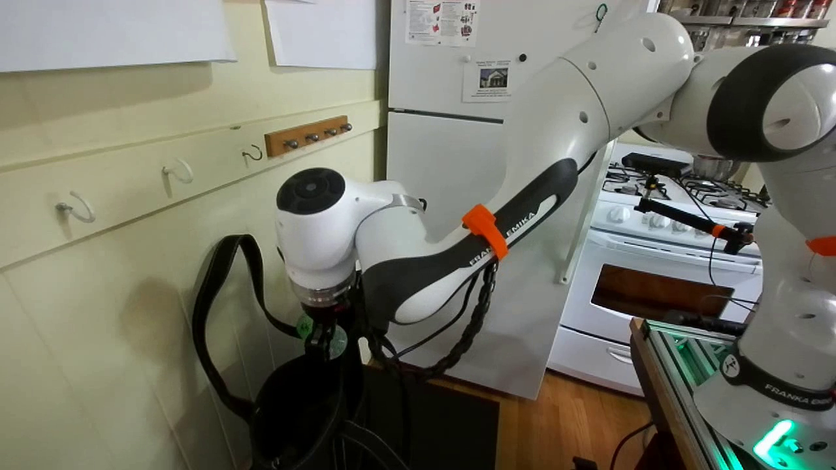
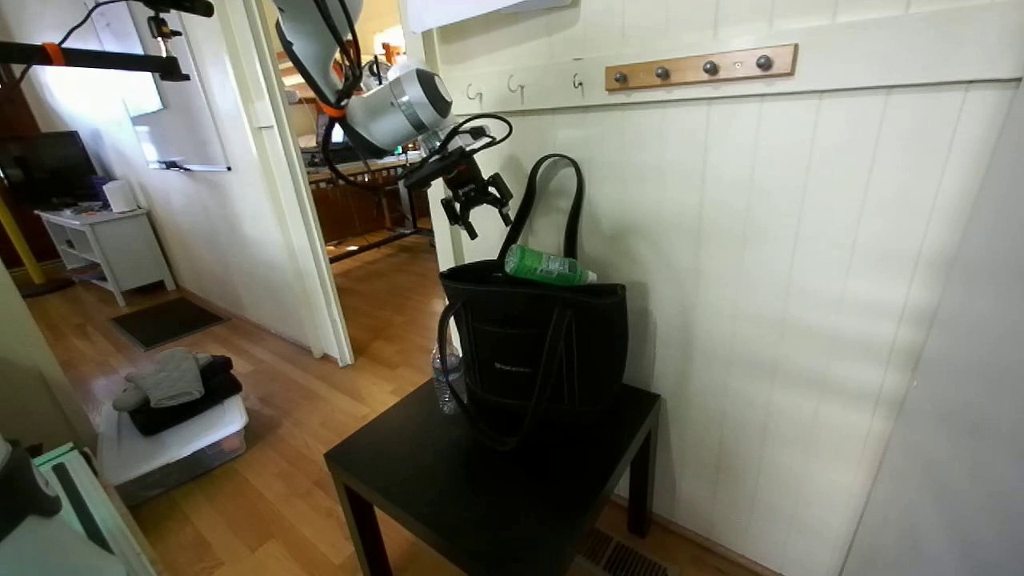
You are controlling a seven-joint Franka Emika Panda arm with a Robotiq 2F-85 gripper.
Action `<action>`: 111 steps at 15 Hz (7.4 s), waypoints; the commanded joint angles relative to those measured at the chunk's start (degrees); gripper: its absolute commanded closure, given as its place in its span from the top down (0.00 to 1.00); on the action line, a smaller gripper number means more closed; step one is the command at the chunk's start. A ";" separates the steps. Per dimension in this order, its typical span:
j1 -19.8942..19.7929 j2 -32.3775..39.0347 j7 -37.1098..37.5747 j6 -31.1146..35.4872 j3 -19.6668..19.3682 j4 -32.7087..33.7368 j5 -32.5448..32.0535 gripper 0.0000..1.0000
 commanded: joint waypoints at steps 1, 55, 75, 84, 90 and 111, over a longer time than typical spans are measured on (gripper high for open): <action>-1.94 -3.23 -1.47 6.97 -1.05 -4.52 10.38 1.00; -9.16 20.50 -8.74 13.04 -6.30 21.90 34.42 1.00; -8.22 29.44 -7.87 0.91 -7.03 37.05 33.17 0.42; -6.75 23.94 -4.97 4.56 -7.68 30.20 32.63 0.37; -4.76 13.51 -4.14 10.21 -7.45 15.47 33.34 0.37; 33.88 -11.90 31.11 45.46 -48.80 -43.81 21.46 0.37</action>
